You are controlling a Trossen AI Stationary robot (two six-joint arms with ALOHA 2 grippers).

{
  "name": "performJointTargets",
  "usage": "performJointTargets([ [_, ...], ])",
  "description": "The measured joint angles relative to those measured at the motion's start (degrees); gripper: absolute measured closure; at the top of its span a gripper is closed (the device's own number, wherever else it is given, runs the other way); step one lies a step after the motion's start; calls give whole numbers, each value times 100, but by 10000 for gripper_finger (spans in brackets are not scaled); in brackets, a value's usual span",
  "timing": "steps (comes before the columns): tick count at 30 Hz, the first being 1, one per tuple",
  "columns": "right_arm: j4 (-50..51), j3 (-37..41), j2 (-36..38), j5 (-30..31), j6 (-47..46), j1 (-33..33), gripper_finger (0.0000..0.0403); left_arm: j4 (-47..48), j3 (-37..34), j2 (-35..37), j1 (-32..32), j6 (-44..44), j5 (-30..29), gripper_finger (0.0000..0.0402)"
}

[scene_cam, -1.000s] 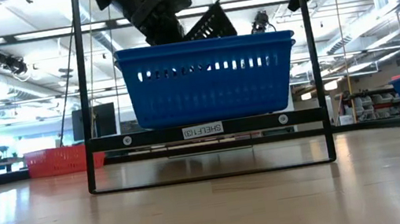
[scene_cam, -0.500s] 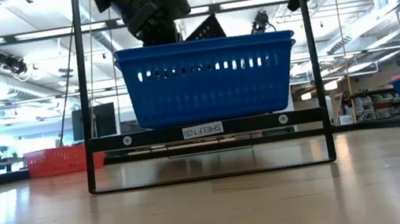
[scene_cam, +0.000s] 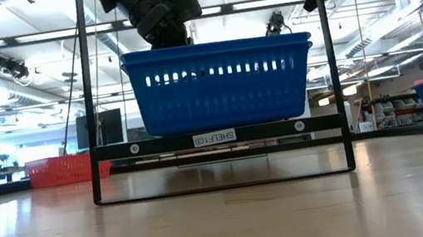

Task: Stack baskets on shelf by color
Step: Stack the left black bin on top of the black bin on the shelf

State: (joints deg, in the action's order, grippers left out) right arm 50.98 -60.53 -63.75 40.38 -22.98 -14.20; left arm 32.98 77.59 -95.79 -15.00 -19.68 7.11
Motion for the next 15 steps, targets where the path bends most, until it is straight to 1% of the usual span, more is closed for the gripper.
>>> performJointTargets([
  [7, -214, 0, 0, 0, 9, 0, 302, 1, 1, 2, 15, 0, -2, 295],
  [15, -401, 0, 0, 0, 20, 4, 302, 45, 1, 2, 22, 84, 0, 302],
])
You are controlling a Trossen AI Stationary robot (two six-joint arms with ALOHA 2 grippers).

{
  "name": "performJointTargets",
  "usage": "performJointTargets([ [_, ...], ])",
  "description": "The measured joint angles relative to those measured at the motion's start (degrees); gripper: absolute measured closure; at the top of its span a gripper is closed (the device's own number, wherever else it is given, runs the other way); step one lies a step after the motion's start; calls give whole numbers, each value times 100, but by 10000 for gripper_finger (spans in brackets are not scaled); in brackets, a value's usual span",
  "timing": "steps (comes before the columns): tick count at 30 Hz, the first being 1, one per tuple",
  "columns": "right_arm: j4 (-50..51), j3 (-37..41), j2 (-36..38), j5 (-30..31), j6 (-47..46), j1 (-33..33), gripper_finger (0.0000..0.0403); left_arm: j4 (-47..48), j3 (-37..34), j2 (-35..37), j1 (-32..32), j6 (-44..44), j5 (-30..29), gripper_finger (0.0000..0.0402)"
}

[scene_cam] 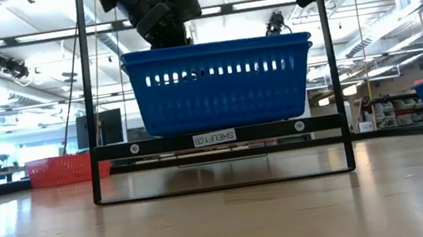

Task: Stack baskets on shelf by color
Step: Stack the left black bin on top of the black bin on the shelf

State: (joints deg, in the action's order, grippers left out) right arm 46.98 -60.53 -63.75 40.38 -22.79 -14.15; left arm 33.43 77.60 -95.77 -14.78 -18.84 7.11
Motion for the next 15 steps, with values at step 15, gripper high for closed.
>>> performJointTargets([
  [15, -195, 3, -34, -3, 68, 2, 302, 70, 2, -439, -7, 20, -441, 289],
])
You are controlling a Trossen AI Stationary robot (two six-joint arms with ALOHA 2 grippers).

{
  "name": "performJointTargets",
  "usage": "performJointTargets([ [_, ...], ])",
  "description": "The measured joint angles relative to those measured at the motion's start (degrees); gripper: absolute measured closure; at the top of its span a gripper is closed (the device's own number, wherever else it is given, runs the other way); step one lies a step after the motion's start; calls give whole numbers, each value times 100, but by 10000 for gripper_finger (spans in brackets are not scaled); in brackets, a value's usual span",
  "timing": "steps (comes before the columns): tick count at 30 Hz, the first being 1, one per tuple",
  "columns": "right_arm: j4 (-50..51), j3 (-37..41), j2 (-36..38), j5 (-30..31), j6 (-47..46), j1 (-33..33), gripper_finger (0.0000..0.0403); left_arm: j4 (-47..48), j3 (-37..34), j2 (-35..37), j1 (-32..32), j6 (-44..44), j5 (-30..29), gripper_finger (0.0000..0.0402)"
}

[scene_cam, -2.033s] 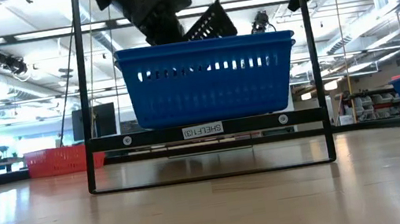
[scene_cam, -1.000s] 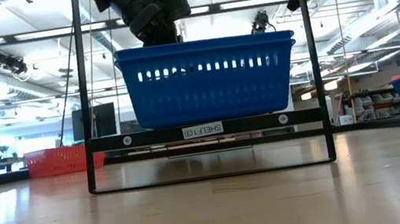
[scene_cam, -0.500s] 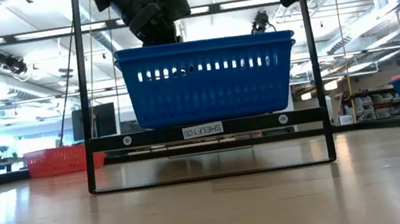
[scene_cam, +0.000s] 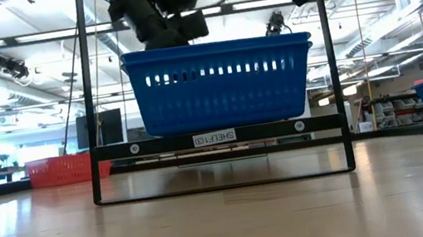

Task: Stack baskets on shelf by color
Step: Stack the left black bin on top of the black bin on the shelf

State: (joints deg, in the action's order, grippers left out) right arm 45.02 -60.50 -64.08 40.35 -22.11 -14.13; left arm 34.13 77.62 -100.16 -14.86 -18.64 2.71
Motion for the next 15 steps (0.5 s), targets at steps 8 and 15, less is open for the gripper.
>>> performJointTargets([
  [8, -85, 129, -185, -101, 201, 10, 302, 1, -2, -218, -13, -8, -38, 298],
  [15, -129, 191, -349, -106, 279, 11, 302, 10, -2, -218, -15, -14, -36, 333],
])
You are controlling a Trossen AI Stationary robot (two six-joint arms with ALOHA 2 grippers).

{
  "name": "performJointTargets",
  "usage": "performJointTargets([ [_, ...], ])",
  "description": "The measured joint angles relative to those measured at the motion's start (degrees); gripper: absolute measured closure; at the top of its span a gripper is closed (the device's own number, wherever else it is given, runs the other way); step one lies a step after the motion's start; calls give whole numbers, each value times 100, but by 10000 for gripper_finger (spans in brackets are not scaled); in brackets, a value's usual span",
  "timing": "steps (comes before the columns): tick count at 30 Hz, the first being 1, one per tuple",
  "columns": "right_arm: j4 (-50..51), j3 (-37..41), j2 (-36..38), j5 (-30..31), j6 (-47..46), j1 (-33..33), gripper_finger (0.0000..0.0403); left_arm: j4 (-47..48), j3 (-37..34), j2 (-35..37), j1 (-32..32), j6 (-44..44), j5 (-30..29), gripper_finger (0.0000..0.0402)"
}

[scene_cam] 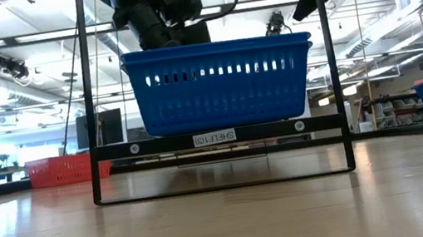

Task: Stack baskets on shelf by color
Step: Stack the left black bin on top of the black bin on the shelf, then stack the top red bin on top of the red bin on the shelf

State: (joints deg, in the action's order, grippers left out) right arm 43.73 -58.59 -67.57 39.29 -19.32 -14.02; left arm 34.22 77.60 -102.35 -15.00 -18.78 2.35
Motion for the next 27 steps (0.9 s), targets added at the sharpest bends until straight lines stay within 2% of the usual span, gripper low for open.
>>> performJointTargets([
  [8, -8, 0, 17, 2, 0, 0, 302, 81, 2, 192, 0, -3, -4, 359],
  [14, 9, 0, 17, -42, -2, 0, 302, 446, 0, 759, 2, 27, -96, 359],
  [18, 15, 0, 17, -294, -37, 0, 302, 750, 2, 1214, 7, 245, -129, 362],
  [23, 1, 0, 17, -337, -106, 0, 302, 1775, 9, 1691, 7, 753, -232, 369],
  [27, -7, 0, 17, -337, -217, 0, 302, 2857, 7, 1869, -19, 1606, -893, 366],
])
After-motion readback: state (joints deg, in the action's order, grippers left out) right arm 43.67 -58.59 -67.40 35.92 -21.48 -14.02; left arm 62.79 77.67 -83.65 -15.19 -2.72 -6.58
